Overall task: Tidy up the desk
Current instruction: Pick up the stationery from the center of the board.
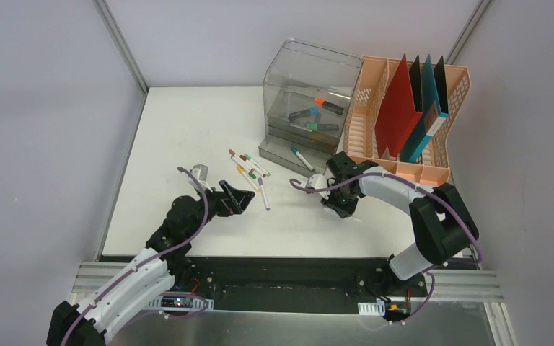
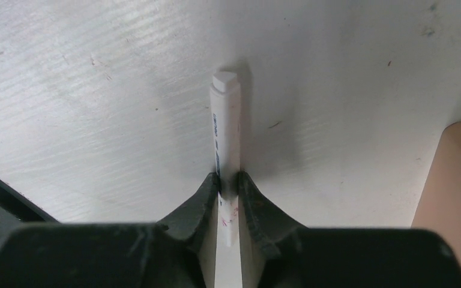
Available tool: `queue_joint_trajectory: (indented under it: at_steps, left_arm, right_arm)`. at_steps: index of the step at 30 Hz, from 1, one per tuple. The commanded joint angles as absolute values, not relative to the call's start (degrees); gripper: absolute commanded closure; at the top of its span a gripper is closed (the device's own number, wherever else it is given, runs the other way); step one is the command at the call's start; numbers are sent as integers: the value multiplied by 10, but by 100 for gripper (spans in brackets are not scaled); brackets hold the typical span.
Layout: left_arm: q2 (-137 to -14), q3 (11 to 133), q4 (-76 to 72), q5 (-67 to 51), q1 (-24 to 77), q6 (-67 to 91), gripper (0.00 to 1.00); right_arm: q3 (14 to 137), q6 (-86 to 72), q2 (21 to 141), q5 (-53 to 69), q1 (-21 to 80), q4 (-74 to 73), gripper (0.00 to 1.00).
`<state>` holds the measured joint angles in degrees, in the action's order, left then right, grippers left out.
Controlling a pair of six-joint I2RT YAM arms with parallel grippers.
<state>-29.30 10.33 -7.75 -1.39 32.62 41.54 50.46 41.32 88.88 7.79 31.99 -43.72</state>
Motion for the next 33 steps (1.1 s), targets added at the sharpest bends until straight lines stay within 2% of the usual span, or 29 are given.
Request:
queue_joint_trajectory:
  at_steps: [1, 7, 18, 33]
  left_arm:
    - [-286, 92, -80, -3, 326, 424, 1]
    - [-284, 87, -79, -2, 326, 427, 1]
    - [-285, 73, -80, -6, 326, 436, 1]
    - [-278, 65, -57, -17, 326, 439, 1]
  right_arm:
    - [528, 404, 894, 69, 324, -444, 86]
    - [543, 410, 891, 83, 324, -466, 100]
    - [581, 447, 867, 146, 321, -538, 100]
    - [601, 461, 794, 183, 311, -537, 100]
